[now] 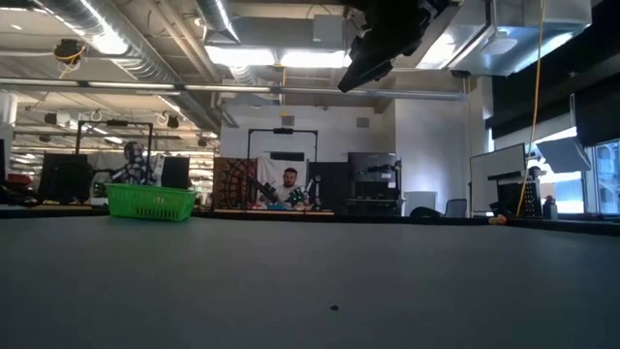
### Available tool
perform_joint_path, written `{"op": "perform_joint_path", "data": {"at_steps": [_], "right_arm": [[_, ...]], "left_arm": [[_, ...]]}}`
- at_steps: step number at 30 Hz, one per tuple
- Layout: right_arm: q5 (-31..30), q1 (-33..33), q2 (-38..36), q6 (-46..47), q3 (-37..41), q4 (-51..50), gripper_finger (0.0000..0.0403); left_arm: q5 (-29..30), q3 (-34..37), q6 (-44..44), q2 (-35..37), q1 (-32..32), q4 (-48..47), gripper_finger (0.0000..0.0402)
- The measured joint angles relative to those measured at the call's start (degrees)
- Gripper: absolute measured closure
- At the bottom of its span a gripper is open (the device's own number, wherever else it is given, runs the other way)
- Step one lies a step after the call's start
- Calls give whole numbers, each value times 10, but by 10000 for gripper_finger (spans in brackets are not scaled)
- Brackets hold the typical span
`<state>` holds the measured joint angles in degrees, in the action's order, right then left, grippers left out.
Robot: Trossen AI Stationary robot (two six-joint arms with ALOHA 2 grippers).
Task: Sort produce into baskets
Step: Put the green mushroom into the yellow bin
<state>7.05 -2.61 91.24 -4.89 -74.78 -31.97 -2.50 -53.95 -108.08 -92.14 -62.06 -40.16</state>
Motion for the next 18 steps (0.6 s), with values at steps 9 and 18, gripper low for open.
{"op": "perform_joint_path", "data": {"at_steps": [9, 18], "right_arm": [[0, 0, 0, 0, 0, 0, 214], [0, 0, 0, -1, 0, 0, 214]], "left_arm": [[14, 0, 45, -5, 2, 1, 303], [15, 0, 104, 3, 2, 1, 379]]}}
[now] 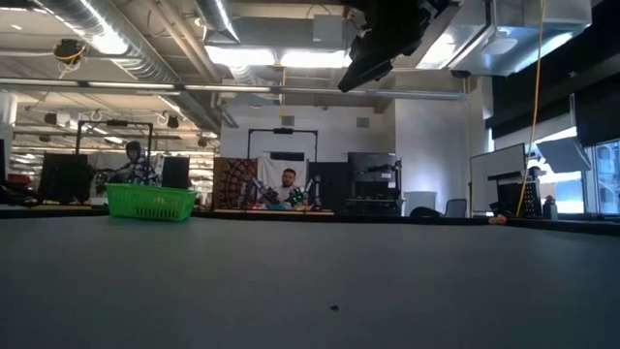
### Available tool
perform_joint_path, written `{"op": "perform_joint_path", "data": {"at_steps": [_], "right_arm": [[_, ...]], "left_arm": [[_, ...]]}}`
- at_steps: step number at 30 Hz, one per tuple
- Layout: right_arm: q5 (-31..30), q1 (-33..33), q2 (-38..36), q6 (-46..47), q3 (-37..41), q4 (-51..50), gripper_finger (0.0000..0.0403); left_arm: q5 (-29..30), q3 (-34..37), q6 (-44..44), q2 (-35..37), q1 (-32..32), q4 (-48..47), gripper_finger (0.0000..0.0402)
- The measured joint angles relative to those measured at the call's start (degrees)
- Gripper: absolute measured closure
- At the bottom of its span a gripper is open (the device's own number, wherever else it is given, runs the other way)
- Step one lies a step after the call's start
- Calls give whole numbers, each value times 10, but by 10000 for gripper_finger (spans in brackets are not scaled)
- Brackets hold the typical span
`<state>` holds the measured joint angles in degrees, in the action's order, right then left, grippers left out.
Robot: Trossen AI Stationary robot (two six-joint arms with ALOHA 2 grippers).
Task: Sort produce into baskets
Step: Put the green mushroom into the yellow bin
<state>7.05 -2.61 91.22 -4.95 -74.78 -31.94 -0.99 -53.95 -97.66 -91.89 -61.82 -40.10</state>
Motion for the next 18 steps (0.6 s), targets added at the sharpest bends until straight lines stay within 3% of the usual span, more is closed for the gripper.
{"op": "perform_joint_path", "data": {"at_steps": [12, 18], "right_arm": [[0, 0, 0, -31, -1, -46, 214], [-9, 26, -1, -77, -15, -88, 214]], "left_arm": [[-4, -2, 25, 140, 11, -4, 376], [88, -2, 40, 226, 51, -22, 372]]}}
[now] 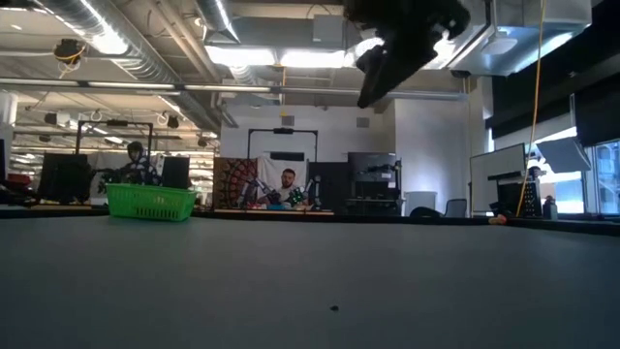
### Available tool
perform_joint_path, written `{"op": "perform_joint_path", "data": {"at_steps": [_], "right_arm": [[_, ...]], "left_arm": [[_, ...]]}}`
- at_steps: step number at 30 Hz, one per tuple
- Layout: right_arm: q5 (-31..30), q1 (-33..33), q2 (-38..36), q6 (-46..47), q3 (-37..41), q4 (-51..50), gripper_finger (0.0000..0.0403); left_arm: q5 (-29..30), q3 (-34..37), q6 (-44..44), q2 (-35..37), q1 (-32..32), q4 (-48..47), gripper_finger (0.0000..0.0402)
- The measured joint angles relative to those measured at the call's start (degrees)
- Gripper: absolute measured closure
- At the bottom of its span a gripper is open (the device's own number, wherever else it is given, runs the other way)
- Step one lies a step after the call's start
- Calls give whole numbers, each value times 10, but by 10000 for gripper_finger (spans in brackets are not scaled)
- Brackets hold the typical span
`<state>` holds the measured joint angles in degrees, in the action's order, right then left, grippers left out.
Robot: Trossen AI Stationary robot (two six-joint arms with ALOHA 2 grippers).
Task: Sort produce into baskets
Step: Put the green mushroom into the yellow bin
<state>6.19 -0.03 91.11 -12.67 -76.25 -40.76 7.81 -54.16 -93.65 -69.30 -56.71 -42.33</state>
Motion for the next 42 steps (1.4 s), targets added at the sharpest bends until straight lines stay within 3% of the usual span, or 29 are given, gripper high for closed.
{"op": "perform_joint_path", "data": {"at_steps": [8, 15, 19, 22, 26, 31, 37, 42], "right_arm": [[30, 82, -1, -38, 0, -63, 214], [68, 156, -1, -72, 0, -65, 214], [64, 189, -1, -66, 0, -76, 214], [26, 212, -1, -47, 0, -90, 214], [-9, 246, -1, -41, 0, -110, 214], [-9, 283, -1, -13, 0, -124, 214], [-11, 317, -1, -13, 0, -127, 214], [-12, 344, -1, -12, 0, -135, 214]], "left_arm": [[107, 0, 121, 103, 120, -74, 371], [218, 0, 224, 162, 262, -155, 367], [258, 0, 277, 174, 358, -186, 365], [287, 0, 334, 175, 442, -192, 365], [292, 5, 424, 174, 562, -188, 365], [289, 21, 491, 173, 715, -167, 364], [225, 66, 614, 162, 859, -59, 364], [188, 103, 684, 112, 951, 25, 364]]}}
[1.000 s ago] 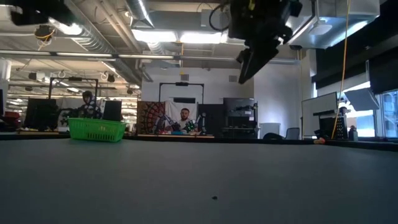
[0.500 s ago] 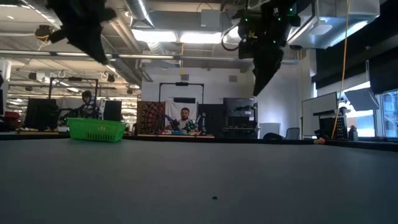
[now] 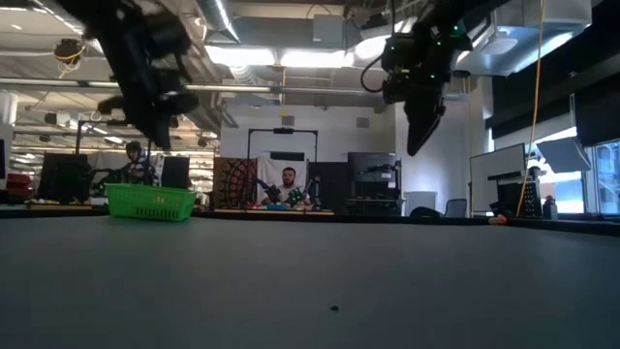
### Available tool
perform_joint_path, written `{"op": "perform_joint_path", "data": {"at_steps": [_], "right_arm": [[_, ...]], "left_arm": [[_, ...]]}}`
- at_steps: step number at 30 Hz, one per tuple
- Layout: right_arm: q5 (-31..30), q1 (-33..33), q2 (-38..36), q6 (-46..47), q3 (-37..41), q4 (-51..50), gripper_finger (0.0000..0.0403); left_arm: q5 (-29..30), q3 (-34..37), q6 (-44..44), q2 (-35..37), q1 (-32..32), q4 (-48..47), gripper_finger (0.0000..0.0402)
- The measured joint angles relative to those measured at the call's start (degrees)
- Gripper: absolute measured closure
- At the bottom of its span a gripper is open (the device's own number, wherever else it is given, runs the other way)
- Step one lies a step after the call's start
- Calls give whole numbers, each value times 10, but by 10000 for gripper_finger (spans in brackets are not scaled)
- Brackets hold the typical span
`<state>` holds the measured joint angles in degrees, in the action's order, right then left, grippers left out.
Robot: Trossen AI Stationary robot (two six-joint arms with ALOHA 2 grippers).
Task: Sort produce into baskets
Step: Put the green mushroom into the yellow bin, then put the red mushroom into the green bin
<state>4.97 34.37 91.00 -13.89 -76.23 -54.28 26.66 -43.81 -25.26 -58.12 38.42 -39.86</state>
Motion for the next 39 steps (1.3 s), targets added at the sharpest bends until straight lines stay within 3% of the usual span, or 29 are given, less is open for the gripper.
{"op": "perform_joint_path", "data": {"at_steps": [8, 14, 25, 34, 39], "right_arm": [[0, 15, 0, 1, 0, 4, 214], [1, 17, 0, 1, 0, 2, 214], [2, 17, 0, 1, 0, -8, 214], [-149, 29, 0, 15, 0, -47, 214], [-177, 81, 0, 27, 0, -74, 214]], "left_arm": [[-23, 12, 51, -108, 57, 86, 364], [-23, 12, 62, -164, 72, 89, 359], [-22, 12, 94, -183, 78, 88, 242], [-25, 12, 78, -162, 47, 58, 214], [-25, 12, 77, -134, 21, 61, 216]]}}
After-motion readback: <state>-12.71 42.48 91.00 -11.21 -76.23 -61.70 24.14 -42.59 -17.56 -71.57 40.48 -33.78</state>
